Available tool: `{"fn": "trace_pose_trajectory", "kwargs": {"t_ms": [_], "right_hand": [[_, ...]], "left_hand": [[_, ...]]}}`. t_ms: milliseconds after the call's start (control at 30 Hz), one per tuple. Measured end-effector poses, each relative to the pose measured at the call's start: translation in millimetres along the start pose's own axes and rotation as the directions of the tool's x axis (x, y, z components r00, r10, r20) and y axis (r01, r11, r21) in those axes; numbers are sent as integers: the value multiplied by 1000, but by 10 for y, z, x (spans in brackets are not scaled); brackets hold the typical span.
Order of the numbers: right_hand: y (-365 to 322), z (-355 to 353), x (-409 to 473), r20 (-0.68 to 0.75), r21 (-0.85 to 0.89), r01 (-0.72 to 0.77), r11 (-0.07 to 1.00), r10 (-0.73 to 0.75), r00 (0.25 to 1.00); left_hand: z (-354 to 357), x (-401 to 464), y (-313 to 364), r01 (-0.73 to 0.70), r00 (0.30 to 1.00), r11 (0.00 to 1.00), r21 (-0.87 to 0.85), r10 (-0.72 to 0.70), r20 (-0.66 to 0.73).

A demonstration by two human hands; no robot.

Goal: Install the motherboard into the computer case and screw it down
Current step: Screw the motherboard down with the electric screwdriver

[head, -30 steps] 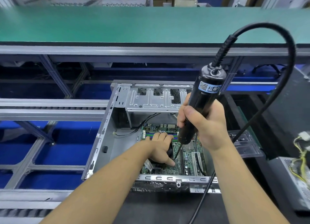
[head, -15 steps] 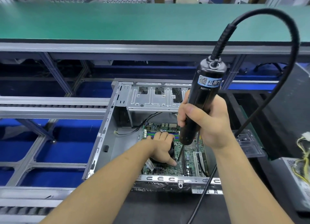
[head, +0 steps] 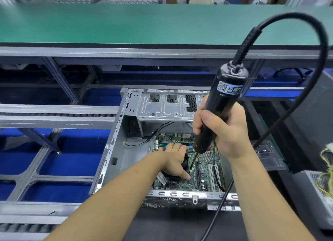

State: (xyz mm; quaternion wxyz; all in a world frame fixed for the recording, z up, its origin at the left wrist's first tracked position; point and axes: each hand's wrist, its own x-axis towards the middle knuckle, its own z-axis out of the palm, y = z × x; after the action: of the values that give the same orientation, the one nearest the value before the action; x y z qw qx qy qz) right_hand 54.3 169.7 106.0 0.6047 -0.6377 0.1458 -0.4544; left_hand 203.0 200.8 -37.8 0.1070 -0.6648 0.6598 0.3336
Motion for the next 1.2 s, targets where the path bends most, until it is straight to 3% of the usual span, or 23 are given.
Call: {"fn": "trace_pose_trajectory", "kwargs": {"t_ms": [567, 767, 867, 1200], "right_hand": [[-6, -34, -42, -5, -2, 0, 1000, 0, 1000], [-19, 21, -67, 139, -13, -59, 998, 61, 988], [-7, 72, -81, 91, -55, -74, 996, 79, 993], [-3, -85, -97, 234, 116, -94, 989, 65, 970]], "left_hand": [[-4, -9, 4, 6, 1000, 1000, 8, -6, 1], [5, -13, 10, 4, 1000, 998, 57, -3, -19], [13, -14, 14, 5, 1000, 998, 64, -3, -24], [-19, -49, 35, 6, 1000, 999, 51, -6, -9]]}}
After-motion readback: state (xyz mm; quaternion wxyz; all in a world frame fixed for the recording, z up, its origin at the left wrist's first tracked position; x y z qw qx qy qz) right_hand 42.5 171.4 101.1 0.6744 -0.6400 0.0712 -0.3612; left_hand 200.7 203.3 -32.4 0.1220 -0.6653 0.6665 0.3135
